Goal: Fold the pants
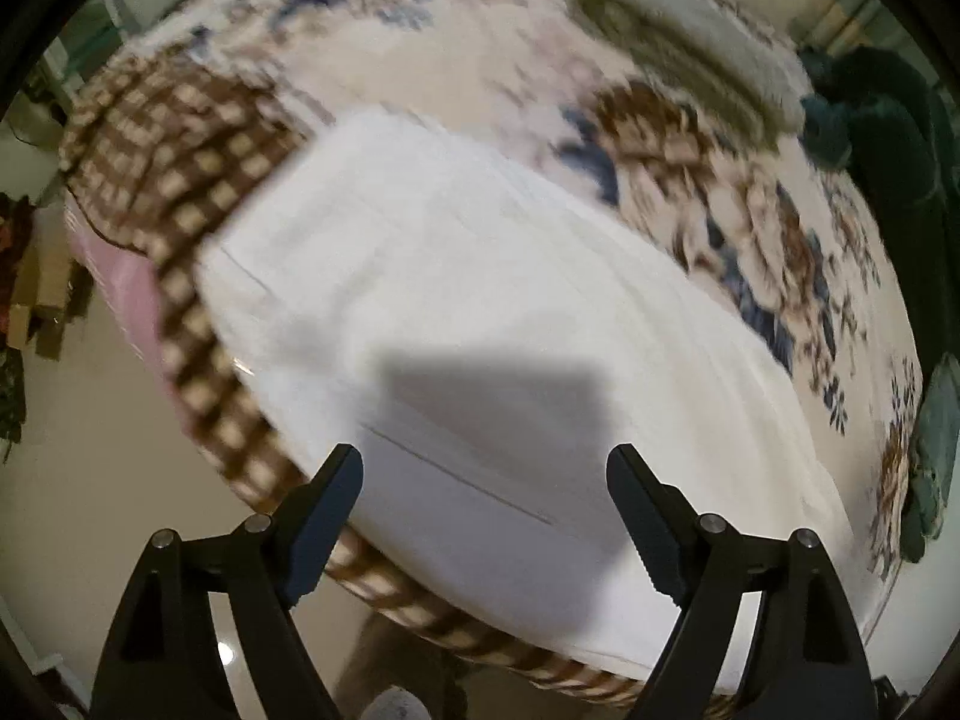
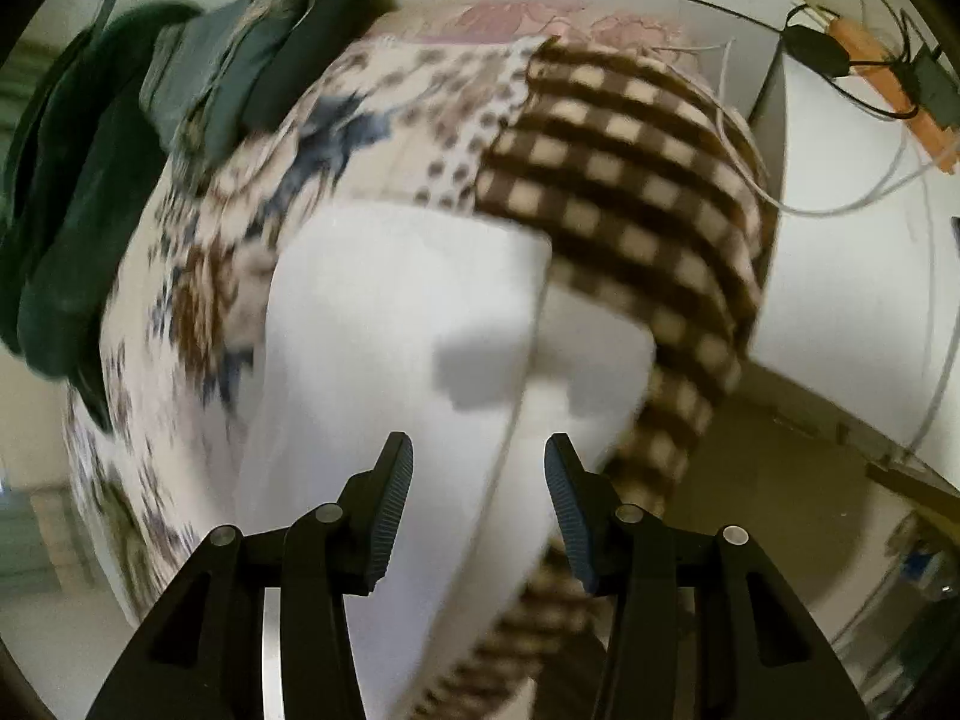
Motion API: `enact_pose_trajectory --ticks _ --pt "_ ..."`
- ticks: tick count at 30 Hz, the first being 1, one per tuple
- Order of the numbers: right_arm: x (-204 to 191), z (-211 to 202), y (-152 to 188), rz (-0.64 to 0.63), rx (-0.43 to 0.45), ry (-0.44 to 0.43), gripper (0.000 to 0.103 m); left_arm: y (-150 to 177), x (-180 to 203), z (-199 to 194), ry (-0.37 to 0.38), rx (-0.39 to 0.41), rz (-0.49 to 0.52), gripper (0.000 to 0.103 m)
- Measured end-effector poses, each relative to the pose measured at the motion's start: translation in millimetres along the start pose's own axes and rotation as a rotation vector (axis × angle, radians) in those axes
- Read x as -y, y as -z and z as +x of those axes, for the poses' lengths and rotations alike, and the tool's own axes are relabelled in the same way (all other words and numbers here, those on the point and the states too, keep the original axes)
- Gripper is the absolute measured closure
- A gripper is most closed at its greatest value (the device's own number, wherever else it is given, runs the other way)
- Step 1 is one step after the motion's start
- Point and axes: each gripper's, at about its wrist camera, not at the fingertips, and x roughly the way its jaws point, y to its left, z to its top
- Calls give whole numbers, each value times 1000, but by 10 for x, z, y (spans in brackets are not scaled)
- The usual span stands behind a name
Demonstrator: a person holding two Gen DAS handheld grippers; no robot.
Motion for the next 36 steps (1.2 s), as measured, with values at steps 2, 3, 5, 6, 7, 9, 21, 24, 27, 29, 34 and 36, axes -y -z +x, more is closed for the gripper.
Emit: enact_pose_trajectory --ticks 2,3,5,6,7,9,21,24,27,29,34,36 --pt "8 131 -112 24 -11 4 54 11 30 106 -19 -12 -6 20" --pt "33 197 -140 37 -7 4 55 18 38 148 -33 -13 -8 20" --pt "41 366 -159 65 -15 23 95 23 25 242 -65 -22 -14 20" --pt "-23 395 -119 80 -17 33 96 32 21 279 -73 -28 -19 20" --pt "-9 334 -84 98 5 25 98 28 4 300 -80 -36 -23 20" --pt "-43 142 -30 88 51 18 99 21 -33 323 -89 -48 -17 20" --pt "405 61 145 98 -57 34 91 25 -151 317 -129 -58 -13 20" --pt "404 83 242 104 -81 -82 68 6 -179 375 -92 -58 -26 63" --pt "359 228 341 118 -134 -133 65 7 -274 408 -68 -44 -44 99" --pt "344 326 392 142 -146 -157 85 17 -311 357 -67 -12 -43 102" --pt "128 76 486 52 -47 -94 99 -85 -502 133 -76 49 -49 103" --pt "65 -36 492 50 -40 -114 99 -138 -635 87 -82 47 -61 103"
